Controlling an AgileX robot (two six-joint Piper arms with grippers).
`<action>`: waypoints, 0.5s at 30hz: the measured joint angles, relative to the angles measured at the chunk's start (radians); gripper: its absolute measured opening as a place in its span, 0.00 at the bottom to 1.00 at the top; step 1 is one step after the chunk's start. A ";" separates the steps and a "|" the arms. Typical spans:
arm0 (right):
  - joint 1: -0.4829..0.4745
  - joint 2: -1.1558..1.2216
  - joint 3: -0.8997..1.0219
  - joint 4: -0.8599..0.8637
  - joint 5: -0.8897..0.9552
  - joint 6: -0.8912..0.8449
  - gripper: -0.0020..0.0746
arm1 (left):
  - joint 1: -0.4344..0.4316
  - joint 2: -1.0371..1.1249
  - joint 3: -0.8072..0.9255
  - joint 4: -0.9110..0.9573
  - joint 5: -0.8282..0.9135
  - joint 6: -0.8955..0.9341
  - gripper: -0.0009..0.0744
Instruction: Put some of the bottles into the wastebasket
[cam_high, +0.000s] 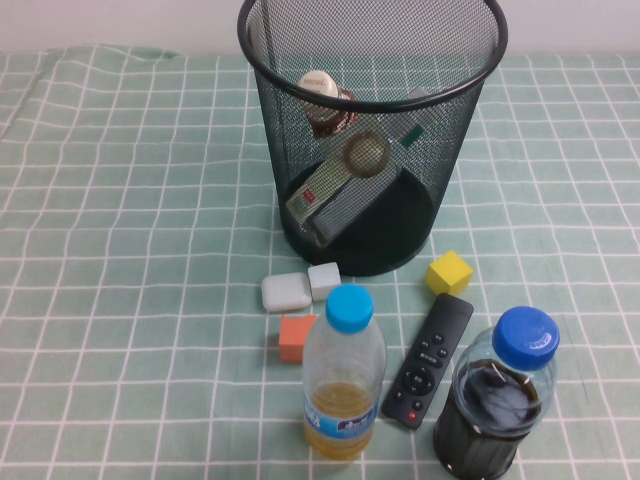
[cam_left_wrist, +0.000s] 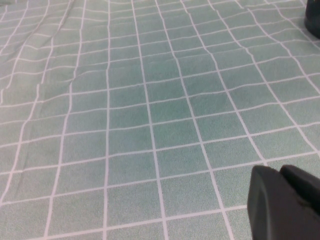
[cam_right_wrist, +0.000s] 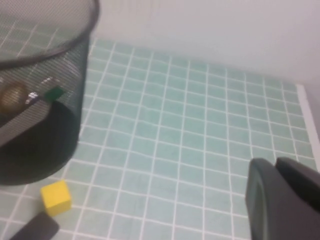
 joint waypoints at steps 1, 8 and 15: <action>-0.025 -0.056 0.111 0.010 -0.087 0.000 0.02 | 0.000 0.000 0.000 0.000 0.000 0.000 0.01; -0.190 -0.391 0.722 0.018 -0.555 0.091 0.02 | 0.000 0.000 0.000 0.000 0.000 0.000 0.01; -0.253 -0.605 0.882 0.023 -0.518 0.192 0.02 | 0.000 0.000 0.000 0.000 0.000 0.000 0.01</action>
